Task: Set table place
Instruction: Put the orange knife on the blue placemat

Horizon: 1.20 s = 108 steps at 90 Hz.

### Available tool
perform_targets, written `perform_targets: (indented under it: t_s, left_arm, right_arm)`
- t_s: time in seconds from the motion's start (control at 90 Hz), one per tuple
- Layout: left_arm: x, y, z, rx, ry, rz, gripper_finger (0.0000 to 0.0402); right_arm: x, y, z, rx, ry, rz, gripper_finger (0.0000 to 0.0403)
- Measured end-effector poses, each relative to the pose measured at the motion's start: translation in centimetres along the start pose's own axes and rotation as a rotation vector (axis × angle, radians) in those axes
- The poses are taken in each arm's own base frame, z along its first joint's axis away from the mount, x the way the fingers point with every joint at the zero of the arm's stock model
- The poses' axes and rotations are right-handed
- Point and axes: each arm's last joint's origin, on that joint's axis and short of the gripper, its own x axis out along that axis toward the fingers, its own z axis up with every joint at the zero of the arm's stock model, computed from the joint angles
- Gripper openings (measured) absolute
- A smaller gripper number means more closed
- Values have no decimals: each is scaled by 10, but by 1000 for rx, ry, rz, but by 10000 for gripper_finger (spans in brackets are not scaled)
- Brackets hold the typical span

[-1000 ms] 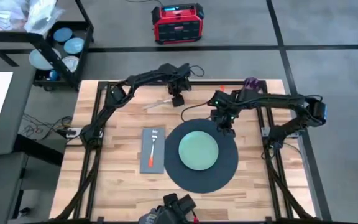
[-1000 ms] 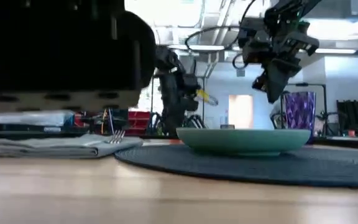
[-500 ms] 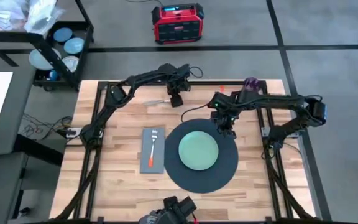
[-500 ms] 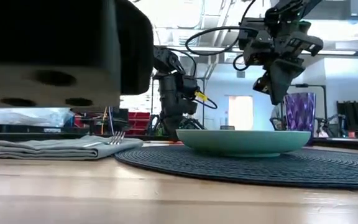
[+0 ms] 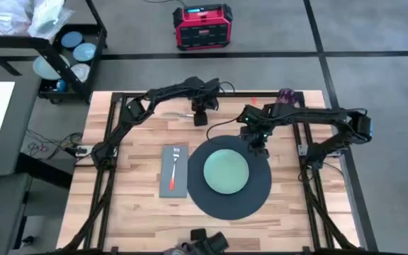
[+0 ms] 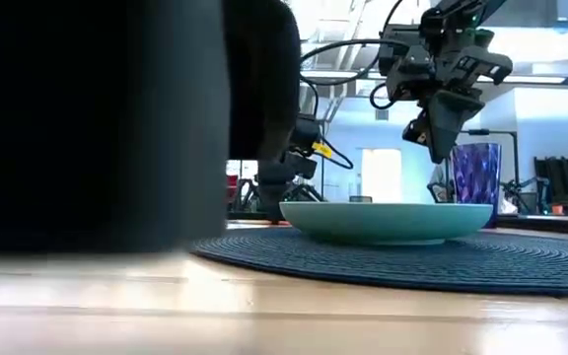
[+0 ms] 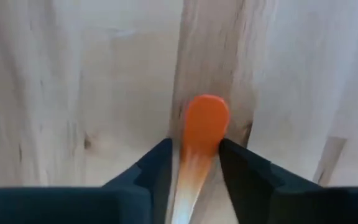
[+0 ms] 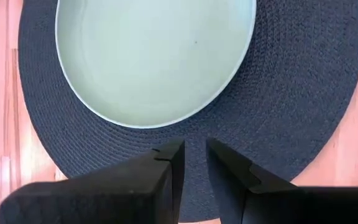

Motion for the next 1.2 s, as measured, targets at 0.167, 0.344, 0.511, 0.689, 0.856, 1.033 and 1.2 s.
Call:
perform_targets:
  t_s: [0.167, 0.344, 0.511, 0.689, 0.856, 1.033, 1.2]
  left_arm:
    - [1, -9, 4, 62, 36, 73, 68]
    - [1, -11, 5, 74, 49, 100, 65]
    - [1, -13, 6, 85, 56, 115, 62]
    - [1, -17, 8, 106, 73, 149, 61]
    - [0, -19, 9, 114, 83, 167, 61]
    - [-12, -21, 10, 121, 79, 183, 46]
    - [-37, -28, 21, 143, -4, 221, 2]
  right_arm:
    - [0, 0, -1, 31, 10, 2, 56]
    - [-2, 0, -2, 53, 24, 3, 56]
    - [-7, 2, 1, 60, 28, 5, 56]
    - [-19, 6, 1, 33, 14, 0, 56]
    - [-46, 8, -7, 31, -78, -44, 56]
    - [-80, 9, -21, 48, -212, -118, 56]
    - [-97, 12, -31, 55, -282, -169, 56]
